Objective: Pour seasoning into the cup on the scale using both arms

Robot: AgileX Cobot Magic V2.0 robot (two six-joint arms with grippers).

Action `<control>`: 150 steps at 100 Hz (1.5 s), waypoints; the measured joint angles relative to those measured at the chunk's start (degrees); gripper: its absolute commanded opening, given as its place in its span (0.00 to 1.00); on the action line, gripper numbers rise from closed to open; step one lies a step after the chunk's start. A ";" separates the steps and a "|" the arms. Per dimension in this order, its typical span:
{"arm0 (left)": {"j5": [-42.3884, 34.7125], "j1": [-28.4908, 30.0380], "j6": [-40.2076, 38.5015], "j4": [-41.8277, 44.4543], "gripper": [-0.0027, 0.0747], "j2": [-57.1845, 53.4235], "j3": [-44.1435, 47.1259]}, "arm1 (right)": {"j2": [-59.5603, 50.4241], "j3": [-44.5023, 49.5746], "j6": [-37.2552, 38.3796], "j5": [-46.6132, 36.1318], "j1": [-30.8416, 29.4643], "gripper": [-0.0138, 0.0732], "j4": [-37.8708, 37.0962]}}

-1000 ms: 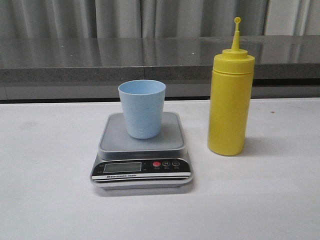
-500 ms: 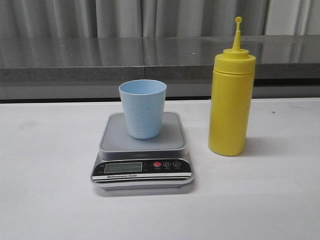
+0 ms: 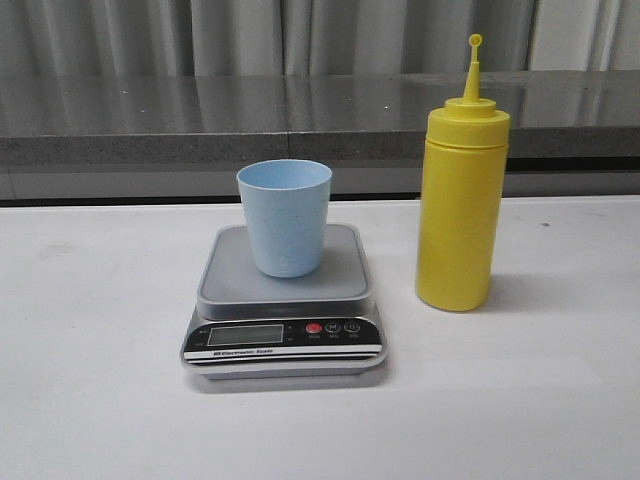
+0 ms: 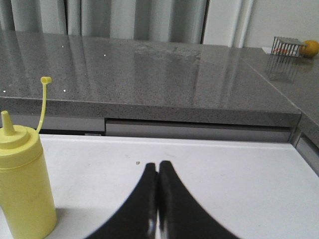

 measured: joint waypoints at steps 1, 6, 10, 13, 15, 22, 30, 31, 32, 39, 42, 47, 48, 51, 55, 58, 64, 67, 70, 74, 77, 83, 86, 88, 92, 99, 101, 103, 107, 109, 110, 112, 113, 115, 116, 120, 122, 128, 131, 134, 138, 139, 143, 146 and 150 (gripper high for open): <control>0.00 0.00 0.00 0.00 0.01 0.00 0.00 | 1.12 -0.54 0.00 -0.35 0.00 0.02 0.00; 0.00 0.00 0.00 0.00 0.01 0.00 0.00 | 4.90 -1.50 0.00 -2.00 0.00 0.02 0.00; 0.00 0.00 0.00 0.00 0.01 0.00 0.00 | 7.89 -1.87 0.00 -4.03 0.00 0.02 0.00; 0.00 0.00 0.00 0.00 0.01 0.00 0.00 | 9.72 -2.29 0.00 -5.18 0.00 0.02 0.00; 0.00 0.00 0.00 0.00 0.01 0.00 0.00 | 11.02 -2.40 0.00 -6.32 0.00 0.02 -0.11; 0.00 0.00 0.00 0.00 0.01 0.00 0.00 | 14.79 -2.40 0.00 -10.37 0.39 0.02 -0.11; 0.00 0.00 0.00 0.00 0.01 0.00 0.00 | 18.20 -2.40 0.00 -14.50 1.83 0.02 -0.11; 0.00 0.00 0.00 0.00 0.01 0.00 0.00 | 18.43 -2.40 0.00 -15.22 2.16 0.02 -0.11; 0.00 0.00 0.00 0.00 0.01 0.00 0.00 | 18.86 -2.40 0.00 -15.59 2.33 0.02 -0.11; 0.00 0.00 0.00 0.00 0.01 0.00 0.00 | 20.80 -2.40 0.00 -18.88 4.31 0.02 -0.11; 0.00 0.00 0.00 0.00 0.01 0.00 0.00 | 21.55 -2.40 0.00 -20.00 5.42 0.02 -0.11; 0.00 0.00 0.00 0.00 0.01 0.00 0.00 | 22.84 -2.41 0.00 -20.80 6.97 0.02 -0.21; 0.00 0.00 0.00 0.00 0.01 0.00 0.00 | 23.03 -2.41 0.00 -20.90 7.18 0.02 -0.21; 0.00 0.00 0.00 0.00 0.01 0.00 0.00 | 23.98 -2.41 0.00 -21.03 7.99 0.02 -0.21; 0.00 0.00 0.00 0.00 0.01 0.00 0.00 | 24.97 -2.41 0.00 -21.32 9.09 0.02 -0.32; 0.00 0.00 0.00 0.00 0.01 0.00 0.00 | 25.97 -2.41 0.00 -21.46 9.73 0.02 -0.32; 0.00 0.00 0.00 0.00 0.01 0.00 0.00 | 27.59 -2.41 0.00 -21.57 11.10 0.02 -0.43; 0.00 0.00 0.00 0.00 0.01 0.00 0.00 | 28.60 -2.41 0.00 -21.57 11.66 0.02 -0.52; 0.00 0.00 0.00 0.00 0.01 0.00 0.00 | 29.45 -2.41 0.00 -21.69 12.27 0.02 -0.52; 0.00 0.00 0.00 0.00 0.01 0.00 0.00 | 30.83 -2.41 0.00 -21.69 12.70 0.02 -0.54; 0.00 0.00 0.00 0.00 0.01 0.00 0.00 | 31.81 -2.41 0.00 -21.78 12.96 0.02 -0.64; 0.00 0.00 0.00 0.00 0.01 0.00 0.00 | 33.92 -2.41 0.00 -22.19 13.09 0.05 -0.64; 0.00 0.00 0.00 0.00 0.01 0.00 0.00 | 35.29 -2.41 0.00 -22.50 13.09 0.08 -0.64; 0.00 0.00 0.00 0.00 0.01 0.00 0.00 | 36.11 -2.41 0.00 -22.89 13.15 0.11 -0.64; 0.00 0.00 0.00 0.00 0.01 0.00 0.00 | 37.45 -2.41 0.00 -23.61 13.15 0.19 -0.64; 0.00 0.00 0.00 0.00 0.01 0.00 0.00 | 40.03 -2.41 0.00 -25.38 13.15 0.37 -0.64; 0.00 0.00 0.00 0.00 0.01 0.00 0.00 | 40.79 -2.41 0.00 -25.99 13.15 0.42 -0.64; 0.00 0.00 0.00 0.00 0.01 0.00 0.00 | 41.54 -2.41 0.00 -26.63 13.15 0.49 -0.64; 0.00 0.00 0.00 0.00 0.01 0.00 0.00 | 42.99 -2.41 0.00 -27.80 13.15 0.64 -0.64; 0.00 0.00 0.00 0.00 0.01 0.00 0.00 | 43.68 -2.41 0.00 -28.60 13.15 0.71 -0.64; 0.00 0.00 0.00 0.00 0.01 0.00 0.00 | 43.89 -2.41 0.00 -29.20 13.15 0.74 -0.64; 0.00 0.00 0.00 0.00 0.01 0.00 0.00 | 44.55 -2.28 0.00 -30.06 13.15 0.81 -0.64; 0.00 0.00 0.00 0.00 0.01 0.00 0.00 | 44.76 -2.17 0.00 -30.37 13.15 0.85 -0.64; 0.00 0.00 0.00 0.00 0.01 0.00 0.00 | 45.38 -2.15 0.00 -31.29 13.15 0.87 -0.64; 0.00 0.00 0.00 0.00 0.01 0.00 0.00 | 45.78 -2.03 0.00 -31.60 13.15 0.86 -0.64; 0.00 0.00 0.00 0.00 0.01 0.00 0.00 | 46.67 -1.55 0.00 -33.16 13.15 0.83 -0.75; 0.00 0.00 0.00 0.00 0.01 0.00 0.00 | 47.17 -1.25 0.00 -34.28 13.15 0.83 -0.74; 0.00 0.00 0.00 0.00 0.01 0.00 0.00 | 48.59 -0.42 0.00 -36.32 13.15 0.83 -0.74; 0.00 0.00 0.00 0.00 0.01 0.00 0.00 | 49.05 0.15 0.00 -37.34 13.15 0.83 -0.74; 0.00 0.00 0.00 0.00 0.01 0.00 0.00 | 49.83 0.72 0.00 -38.71 13.15 0.83 -0.74; 0.00 0.00 0.00 0.00 0.01 0.00 0.00 | 50.77 1.34 0.00 -40.62 13.15 0.83 -0.85; 0.00 0.00 0.00 0.00 0.01 0.00 0.00 | 50.93 1.58 0.00 -40.98 13.15 0.83 -0.85; 0.00 0.00 0.00 0.00 0.01 0.00 0.00 | 51.90 2.16 0.00 -43.09 13.15 0.83 -1.17; 0.00 0.00 0.00 0.00 0.01 0.00 0.00 | 52.58 2.61 0.00 -44.48 13.15 0.83 -1.38; 0.00 0.00 0.00 0.00 0.01 0.00 0.00 | 53.66 2.89 0.00 -46.39 13.15 0.83 -1.79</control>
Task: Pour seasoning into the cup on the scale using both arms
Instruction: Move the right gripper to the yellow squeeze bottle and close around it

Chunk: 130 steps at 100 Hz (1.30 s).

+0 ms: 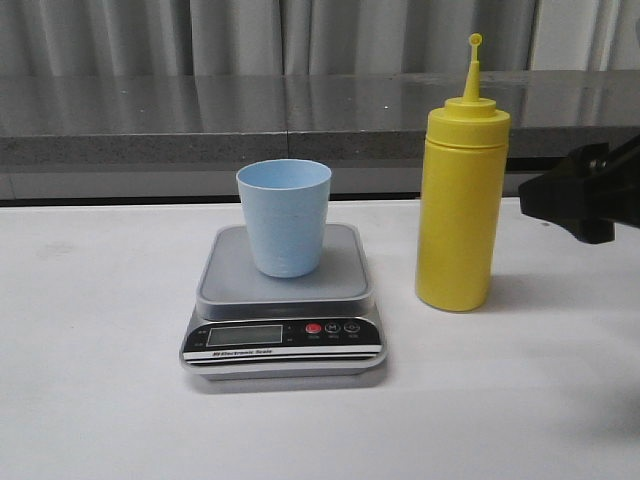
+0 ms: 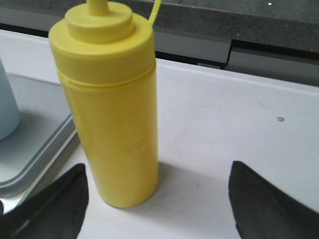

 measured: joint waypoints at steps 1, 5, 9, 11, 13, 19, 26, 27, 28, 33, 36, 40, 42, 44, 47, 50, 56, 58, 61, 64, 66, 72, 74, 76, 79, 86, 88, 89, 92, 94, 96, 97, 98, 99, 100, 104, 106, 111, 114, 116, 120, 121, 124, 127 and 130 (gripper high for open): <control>0.00 0.00 0.00 0.00 0.01 0.00 0.00 | 0.34 0.00 0.00 -0.26 0.00 0.83 -0.03; 0.00 0.00 0.00 0.00 0.01 0.00 0.00 | 1.22 0.09 0.00 -1.52 0.00 0.83 -0.50; 0.00 0.00 0.00 0.00 0.01 0.00 0.00 | 2.04 0.09 0.00 -2.31 0.00 0.83 -0.95; 0.00 0.00 0.00 0.00 0.01 0.00 0.00 | 2.50 0.09 0.00 -2.62 0.00 0.83 -1.15; 0.00 0.00 0.00 0.00 0.01 0.00 0.00 | 3.09 0.09 0.00 -2.91 0.00 0.83 -1.34; 0.00 0.00 0.00 0.00 0.01 0.00 0.00 | 4.29 0.09 0.00 -3.98 0.00 0.83 -1.70; 0.00 0.00 0.00 0.00 0.01 0.00 0.00 | 5.76 0.09 0.00 -6.16 0.00 0.83 -1.85; 0.00 0.00 0.00 0.00 0.01 0.00 0.00 | 6.03 0.09 0.00 -6.45 0.00 0.83 -1.85; 0.00 0.00 0.00 0.00 0.01 0.00 0.00 | 6.16 0.09 0.00 -7.03 0.00 0.83 -1.85; 0.00 0.00 0.00 0.00 0.01 0.00 0.00 | 7.09 0.09 0.00 -9.24 0.00 0.83 -1.95; 0.00 0.00 0.00 0.00 0.01 0.00 0.00 | 7.72 0.09 0.00 -10.49 0.00 0.83 -1.95; 0.00 0.00 0.00 0.00 0.01 0.00 0.00 | 8.34 0.09 0.00 -12.20 0.00 0.83 -2.07; 0.00 0.00 0.00 0.00 0.01 0.00 0.00 | 8.74 0.09 0.00 -12.93 0.00 0.83 -2.21; 0.00 0.00 0.00 0.00 0.01 0.00 0.00 | 9.12 0.09 0.00 -13.55 0.00 0.83 -2.21; 0.00 0.00 0.00 0.00 0.01 0.00 0.00 | 9.65 0.09 0.11 -14.26 0.00 0.83 -2.36; 0.00 0.00 0.00 0.00 0.01 0.00 0.00 | 10.30 0.09 0.11 -14.83 0.00 0.83 -2.46; 0.00 0.00 0.00 0.00 0.01 0.00 0.00 | 11.34 0.09 0.11 -15.82 0.00 0.83 -2.72; 0.00 0.00 0.00 0.00 0.01 0.00 0.00 | 11.70 0.09 0.11 -16.19 0.00 0.83 -2.82; 0.00 0.00 0.00 0.00 0.01 0.00 0.00 | 12.18 0.09 0.11 -16.73 0.00 0.83 -2.82; 0.00 0.00 0.00 0.00 0.01 0.00 0.00 | 12.78 0.09 0.11 -17.34 0.00 0.83 -2.85; 0.00 0.00 0.00 0.00 0.01 0.00 0.00 | 13.10 0.09 0.11 -17.81 0.00 0.83 -2.94; 0.00 0.00 0.10 0.00 0.01 0.00 0.00 | 14.01 0.09 0.11 -19.37 0.00 0.83 -2.94; 0.00 0.00 0.10 0.00 0.01 0.00 0.00 | 14.31 0.09 0.11 -19.82 0.00 0.83 -2.97; 0.00 0.00 0.10 0.00 0.01 0.00 0.00 | 14.61 0.09 0.11 -20.13 0.00 0.83 -3.08; 0.00 0.00 0.10 0.00 0.01 0.00 0.00 | 14.95 0.09 0.11 -20.72 0.00 0.83 -3.21; 0.00 0.00 0.10 0.00 0.01 0.00 0.00 | 15.66 -0.17 0.11 -21.43 0.00 0.83 -3.61; 0.00 0.00 0.10 0.00 0.01 0.00 0.00 | 15.81 -0.31 0.11 -21.59 0.00 0.83 -3.73; 0.00 0.00 0.10 0.00 0.01 0.00 0.00 | 15.91 -0.43 0.11 -21.55 0.00 0.83 -3.86; 0.00 0.00 0.10 0.00 0.01 0.00 0.00 | 16.04 -0.55 0.11 -21.55 0.00 0.83 -3.96; 0.00 0.00 0.10 0.00 0.01 0.00 0.00 | 16.16 -0.85 0.11 -21.55 0.00 0.83 -4.02; 0.00 0.00 0.10 0.00 0.01 0.00 0.00 | 16.15 -1.15 0.11 -21.55 0.00 0.83 -4.11; 0.00 0.00 0.10 0.00 0.01 0.00 0.00 | 16.15 -1.13 0.11 -21.55 0.00 0.83 -4.23; 0.00 0.00 0.10 0.00 0.01 0.00 0.00 | 16.15 -1.31 0.11 -21.55 0.00 0.83 -4.23; 0.00 0.00 0.10 0.00 0.01 0.00 0.00 | 16.15 -1.46 0.11 -21.55 0.00 0.83 -4.23; 0.00 0.00 0.10 0.00 0.01 0.00 0.00 | 16.15 -1.45 0.11 -21.55 0.00 0.83 -4.23; 0.00 0.00 0.10 0.00 0.01 0.00 0.00 | 16.15 -1.94 0.11 -21.55 0.00 0.83 -4.23; 0.00 0.00 0.10 0.00 0.01 0.00 0.00 | 16.15 -2.21 0.11 -21.55 0.00 0.83 -4.33; 0.00 0.00 0.10 0.00 0.01 0.00 0.00 | 16.15 -2.62 0.11 -21.27 0.00 0.83 -4.33; 0.00 0.00 0.10 0.00 0.01 0.00 0.00 | 16.15 -2.90 0.11 -20.99 0.00 0.83 -4.33; 0.00 0.00 0.10 0.00 0.01 0.00 0.00 | 16.26 -3.00 0.11 -20.98 0.00 0.83 -4.33; 0.00 0.00 0.10 0.00 0.01 0.00 0.00 | 16.49 -3.28 0.11 -20.72 0.00 0.83 -4.33; 0.00 0.00 0.10 0.00 0.01 0.00 0.00 | 16.46 -3.41 0.11 -20.61 0.00 0.83 -4.33; 0.00 0.00 0.10 0.00 0.01 0.00 0.00 | 16.73 -3.65 0.11 -20.58 0.00 0.83 -4.33; 0.00 0.00 0.10 0.00 0.01 0.00 0.00 | 17.00 -3.82 0.11 -20.36 0.00 0.83 -4.46; 0.00 0.00 0.10 0.00 0.01 0.00 0.00 | 17.16 -4.07 0.11 -20.35 0.00 0.83 -4.46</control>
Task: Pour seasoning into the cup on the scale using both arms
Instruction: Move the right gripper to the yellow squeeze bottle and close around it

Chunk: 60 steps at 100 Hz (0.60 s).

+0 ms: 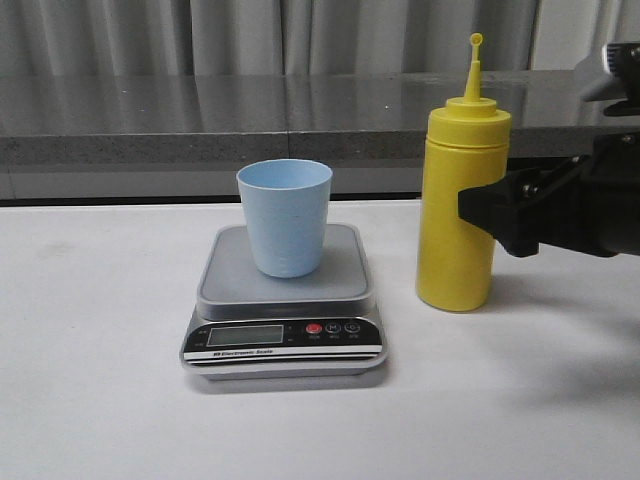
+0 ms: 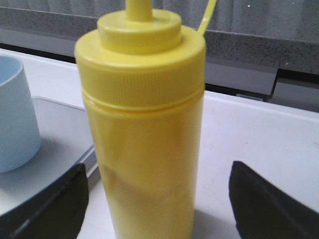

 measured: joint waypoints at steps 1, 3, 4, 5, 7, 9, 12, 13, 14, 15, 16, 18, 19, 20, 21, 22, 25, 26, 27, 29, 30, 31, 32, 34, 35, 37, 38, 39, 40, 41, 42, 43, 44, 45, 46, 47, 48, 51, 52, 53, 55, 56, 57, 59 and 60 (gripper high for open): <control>0.00 0.00 0.00 0.00 0.01 0.00 0.00 | 0.13 -0.10 0.00 0.00 0.00 0.83 0.00; 0.00 0.00 0.00 0.00 0.01 0.00 0.00 | 0.46 -0.26 0.00 0.00 0.00 0.83 -0.11; 0.00 0.00 0.00 0.00 0.01 0.00 0.00 | 0.48 -0.37 0.00 0.00 0.00 0.83 -0.11; 0.00 0.00 0.00 0.00 0.01 0.00 0.00 | 0.61 -0.47 0.00 0.00 0.00 0.83 -0.12; 0.00 0.00 0.00 0.00 0.01 0.00 0.00 | 0.98 -0.62 0.00 0.00 0.00 0.83 -0.19; 0.00 0.00 0.00 0.00 0.01 0.00 0.00 | 1.21 -0.86 0.00 0.00 0.00 0.83 -0.24; 0.00 0.00 0.00 0.00 0.01 0.00 0.00 | 1.60 -1.13 0.00 0.00 0.00 0.83 -0.46; 0.00 0.00 0.00 0.00 0.01 0.00 0.00 | 1.85 -1.26 0.00 0.00 0.00 0.83 -0.46; 0.00 0.00 0.00 0.00 0.01 0.00 0.00 | 1.94 -1.28 0.00 0.00 0.00 0.83 -0.46; 0.00 0.00 0.00 0.00 0.01 0.00 0.00 | 1.96 -1.42 0.00 0.00 0.00 0.83 -0.46; 0.00 0.00 0.00 0.00 0.01 0.00 0.00 | 2.18 -1.39 0.00 0.00 0.00 0.83 -0.46; 0.00 0.00 0.00 0.00 0.01 0.00 0.00 | 2.35 -1.53 0.00 0.00 0.00 0.83 -0.59; 0.00 0.00 0.00 0.00 0.01 0.00 0.00 | 2.36 -1.67 0.00 0.00 0.00 0.83 -0.71; 0.00 0.00 0.00 0.00 0.01 0.00 0.00 | 2.46 -1.68 0.00 0.11 0.00 0.83 -0.69; 0.00 0.00 0.00 0.00 0.01 0.00 0.00 | 2.58 -1.83 0.00 0.09 0.00 0.83 -0.69; 0.00 0.00 0.00 0.00 0.01 0.00 0.00 | 2.58 -1.95 0.00 0.09 0.00 0.83 -0.82; 0.00 0.00 0.00 0.00 0.01 0.00 0.00 | 2.70 -2.17 0.00 0.13 0.00 0.83 -0.83; 0.00 0.00 0.00 0.00 0.01 0.00 0.00 | 2.70 -2.16 0.10 0.13 0.00 0.83 -0.94; 0.00 0.00 0.00 0.00 0.01 0.00 0.00 | 2.81 -2.29 0.10 0.13 0.00 0.83 -0.92; 0.00 0.00 0.00 0.00 0.01 0.00 0.00 | 2.78 -2.42 0.10 0.13 0.00 0.83 -0.92; 0.00 0.00 0.00 0.00 0.01 0.00 0.00 | 2.78 -2.40 0.10 0.13 0.00 0.83 -0.92; 0.00 0.00 0.00 0.00 0.01 0.00 0.00 | 2.78 -2.52 0.10 0.24 0.00 0.83 -0.92; 0.00 0.00 0.00 0.00 0.01 0.00 0.00 | 2.78 -2.53 0.10 0.23 0.00 0.83 -0.92; 0.00 0.00 0.00 0.00 0.01 0.00 0.00 | 2.78 -2.78 0.10 0.23 0.00 0.83 -0.96; 0.00 0.00 0.00 0.00 0.01 0.00 0.00 | 2.78 -2.79 0.10 0.23 0.00 0.83 -0.96; 0.00 0.00 0.00 0.00 0.01 0.00 0.00 | 2.78 -2.97 0.10 0.23 0.00 0.83 -1.06; 0.00 0.00 0.00 0.00 0.01 0.00 0.00 | 2.78 -3.07 0.21 0.33 0.00 0.83 -1.05; 0.00 0.00 0.00 0.00 0.01 0.00 0.00 | 2.78 -3.21 0.19 0.26 0.00 0.83 -1.05; 0.00 0.00 0.00 0.00 0.01 0.00 0.00 | 2.78 -3.22 0.23 0.26 0.00 0.83 -1.15; 0.00 0.00 0.00 0.00 0.01 0.00 0.00 | 2.78 -3.32 0.23 0.36 0.00 0.83 -1.08; 0.00 0.00 0.00 0.00 0.01 0.00 0.00 | 2.78 -3.44 0.23 0.35 0.00 0.83 -1.17; 0.00 0.00 0.00 0.00 0.01 0.00 0.00 | 2.78 -3.46 0.34 0.35 0.00 0.83 -1.17; 0.00 0.00 0.00 0.00 0.01 0.00 0.00 | 2.78 -3.59 0.33 0.35 0.08 0.83 -1.17; 0.00 0.00 0.00 0.00 0.01 0.00 0.00 | 2.78 -3.57 0.33 0.35 0.08 0.83 -1.34; 0.00 0.00 0.00 0.00 0.01 0.00 0.00 | 2.78 -3.71 0.33 0.35 0.08 0.83 -1.31; 0.00 0.00 0.00 0.00 0.01 0.00 0.00 | 2.78 -3.83 0.33 0.35 0.08 0.83 -1.40; 0.00 0.00 0.00 0.00 0.01 0.00 0.00 | 2.78 -3.95 0.36 0.48 0.08 0.83 -1.44; 0.00 0.00 0.00 0.00 0.01 0.00 0.00 | 2.78 -4.21 0.46 0.63 0.08 0.83 -1.68; 0.00 0.00 0.00 0.00 0.01 0.00 0.00 | 2.78 -4.20 0.46 0.64 0.08 0.83 -1.69; 0.00 0.00 0.00 0.00 0.01 0.00 0.00 | 2.78 -4.33 0.46 0.77 0.08 0.83 -1.69; 0.00 0.00 0.00 0.00 0.01 0.00 0.00 | 2.78 -4.60 0.57 0.92 0.08 0.83 -1.94; 0.00 0.00 0.00 0.00 0.01 0.00 0.00 | 2.78 -4.58 0.57 0.93 0.08 0.83 -1.93; 0.00 0.00 0.00 0.00 0.01 0.00 0.00 | 2.78 -4.78 0.57 1.07 0.08 0.83 -1.93; 0.00 0.00 0.00 0.00 0.01 0.00 0.00 | 2.78 -4.83 0.71 1.26 0.08 0.83 -2.06; 0.00 0.00 0.00 0.00 0.01 0.00 0.00 | 2.78 -4.98 0.71 1.40 0.08 0.83 -2.06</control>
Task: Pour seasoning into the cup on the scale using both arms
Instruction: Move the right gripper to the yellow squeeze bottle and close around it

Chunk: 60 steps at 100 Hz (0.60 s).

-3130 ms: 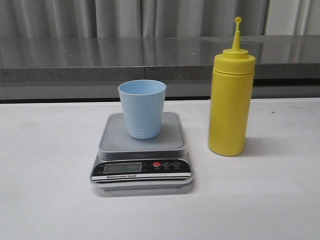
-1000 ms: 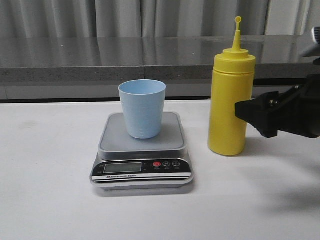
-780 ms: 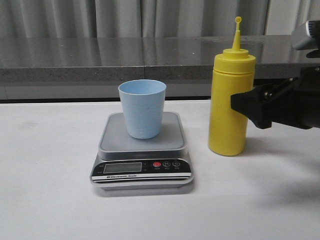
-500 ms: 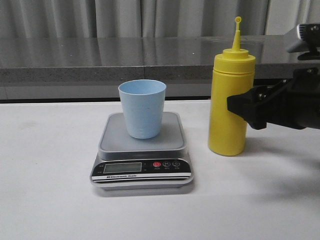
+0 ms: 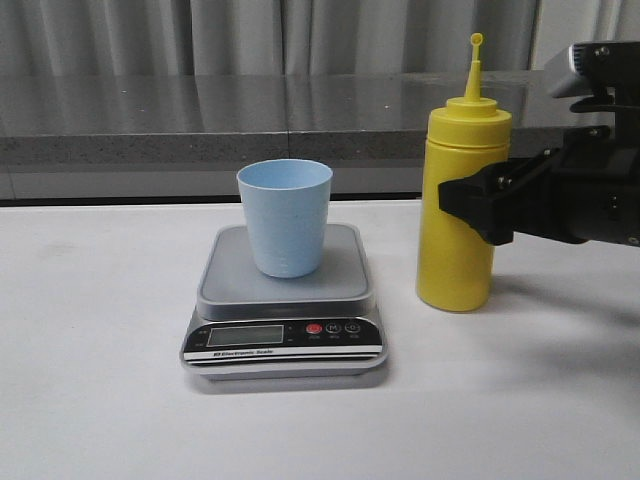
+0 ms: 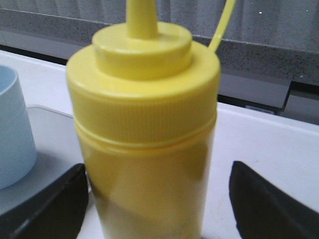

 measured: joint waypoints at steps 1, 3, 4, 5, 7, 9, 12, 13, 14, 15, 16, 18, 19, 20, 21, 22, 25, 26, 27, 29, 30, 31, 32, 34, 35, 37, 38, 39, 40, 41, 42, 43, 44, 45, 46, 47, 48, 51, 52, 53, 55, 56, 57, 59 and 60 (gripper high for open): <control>0.00 0.00 0.00 0.00 0.01 0.00 0.00 | 0.00 -0.12 0.10 0.13 0.00 0.83 0.00; 0.00 0.00 0.00 0.00 0.01 0.00 0.00 | 0.00 -0.28 0.24 0.38 0.00 0.83 -0.11; 0.00 0.00 0.00 0.00 0.01 0.00 0.00 | 0.00 -0.40 0.24 0.31 0.00 0.83 -0.11; 0.00 0.00 0.00 0.00 0.01 0.00 0.00 | 0.00 -0.54 0.38 0.43 0.00 0.83 -0.11; 0.00 0.00 0.00 0.00 0.01 0.00 0.00 | 0.00 -0.66 0.47 0.56 0.00 0.83 -0.22; 0.00 0.00 0.00 0.00 0.01 0.00 0.00 | 0.00 -0.97 0.45 0.83 0.00 0.83 -0.22; 0.00 0.00 0.00 0.00 0.01 0.00 0.00 | 0.00 -1.27 0.49 0.97 0.00 0.83 -0.35; 0.00 0.00 0.00 0.00 0.01 0.00 0.00 | 0.00 -1.25 0.59 1.10 0.00 0.83 -0.35; 0.00 0.00 0.00 0.00 0.01 0.00 0.00 | 0.05 -1.43 0.58 1.11 0.00 0.83 -0.46; 0.00 0.00 0.00 0.00 0.01 0.00 0.00 | 0.16 -1.60 0.58 1.11 0.00 0.83 -0.44; 0.00 0.00 0.00 0.00 0.01 0.00 0.00 | 0.15 -1.77 0.58 1.24 0.00 0.83 -0.48; 0.00 0.00 0.00 0.00 0.01 0.00 0.00 | 0.28 -2.01 0.73 1.23 0.00 0.83 -0.58; 0.00 0.00 0.00 0.00 0.01 0.00 0.00 | 0.41 -2.09 0.86 1.23 0.00 0.83 -0.61; 0.00 0.00 0.00 0.00 0.01 0.00 0.00 | 0.41 -2.12 0.87 1.23 0.00 0.83 -0.70; 0.00 0.00 0.00 0.00 0.01 0.00 0.00 | 0.55 -2.36 0.97 1.25 0.00 0.83 -0.74; 0.00 0.00 0.00 0.00 0.01 0.00 0.00 | 0.70 -2.43 1.07 1.25 0.00 0.83 -0.83; 0.00 0.00 0.00 0.00 0.01 0.00 0.00 | 1.12 -2.84 1.39 1.37 0.00 0.83 -0.96; 0.00 0.00 0.00 0.00 0.01 0.00 0.00 | 1.21 -2.92 1.50 1.37 0.00 0.83 -0.96; 0.00 0.00 0.00 0.00 0.01 0.00 0.00 | 1.24 -2.90 1.49 1.37 0.00 0.83 -1.14; 0.00 0.00 0.00 0.00 0.01 0.00 0.00 | 1.57 -3.19 1.73 1.37 0.00 0.83 -1.26; 0.00 0.00 0.00 0.00 0.01 0.00 0.00 | 1.76 -3.29 1.71 1.37 0.00 0.83 -1.23; 0.00 0.00 0.00 0.00 0.01 0.00 0.00 | 1.84 -3.30 1.93 1.37 0.00 0.83 -1.23; 0.00 0.00 0.00 0.00 0.01 0.00 0.00 | 2.01 -3.48 1.89 1.37 0.00 0.83 -1.36; 0.00 0.00 0.00 0.00 0.01 0.00 0.00 | 2.19 -3.53 2.05 1.37 0.00 0.83 -1.36; 0.00 0.00 0.00 0.00 0.01 0.00 0.00 | 2.38 -3.70 2.17 1.37 0.00 0.83 -1.46; 0.00 0.00 0.00 0.00 0.01 0.00 0.00 | 2.66 -3.82 2.30 1.37 0.06 0.83 -1.46; 0.00 0.00 0.00 0.00 0.01 0.00 0.00 | 2.76 -3.82 2.31 1.37 0.06 0.83 -1.46; 0.00 0.00 0.00 0.00 0.01 0.00 0.00 | 2.92 -4.03 2.43 1.37 0.06 0.83 -1.46; 0.00 0.00 0.00 0.00 0.01 0.00 0.00 | 3.02 -3.99 2.44 1.37 0.17 0.83 -1.46; 0.00 0.00 0.00 0.00 0.01 0.00 0.00 | 3.11 -4.13 2.44 1.37 0.15 0.83 -1.46; 0.00 0.00 0.00 0.00 0.01 0.00 0.00 | 3.32 -4.25 2.44 1.37 0.27 0.83 -1.46; 0.00 0.00 0.00 0.00 0.01 0.00 0.00 | 3.34 -4.25 2.44 1.37 0.28 0.83 -1.46; 0.00 0.00 0.00 0.00 0.01 0.00 0.00 | 3.59 -4.37 2.44 1.37 0.28 0.83 -1.46; 0.00 0.00 0.00 0.00 0.01 0.00 0.00 | 3.69 -4.35 2.44 1.37 0.28 0.83 -1.46; 0.00 0.00 0.00 0.00 0.01 0.00 0.00 | 3.90 -4.51 2.44 1.37 0.28 0.83 -1.46; 0.00 0.00 0.00 0.00 0.01 0.00 0.00 | 4.00 -4.51 2.44 1.37 0.28 0.83 -1.46; 0.00 0.00 0.00 0.00 0.01 0.00 0.00 | 4.02 -4.51 2.44 1.37 0.38 0.83 -1.62; 0.00 0.00 0.00 0.00 0.01 0.00 0.00 | 4.62 -4.92 2.55 1.37 0.40 0.83 -1.68; 0.00 0.00 0.00 0.00 0.01 0.00 0.00 | 4.72 -4.92 2.55 1.37 0.52 0.83 -1.73; 0.00 0.00 0.00 0.00 0.01 0.00 0.00 | 4.91 -5.07 2.55 1.37 0.51 0.83 -1.84; 0.00 0.00 0.00 0.00 0.01 0.00 0.00 | 5.13 -5.21 2.55 1.37 0.63 0.83 -1.82; 0.00 0.00 0.00 0.00 0.01 0.00 0.00 | 5.33 -5.42 2.66 1.37 0.78 0.83 -1.82; 0.00 0.00 0.00 0.00 0.01 0.00 0.00 | 5.34 -5.49 2.63 1.37 0.78 0.83 -1.82; 0.00 0.00 0.00 0.00 0.01 0.00 0.00 | 5.71 -5.72 2.63 1.37 0.91 0.83 -1.94; 0.00 0.00 0.00 0.00 0.01 0.00 0.00 | 5.90 -5.88 2.69 1.37 0.89 0.83 -1.94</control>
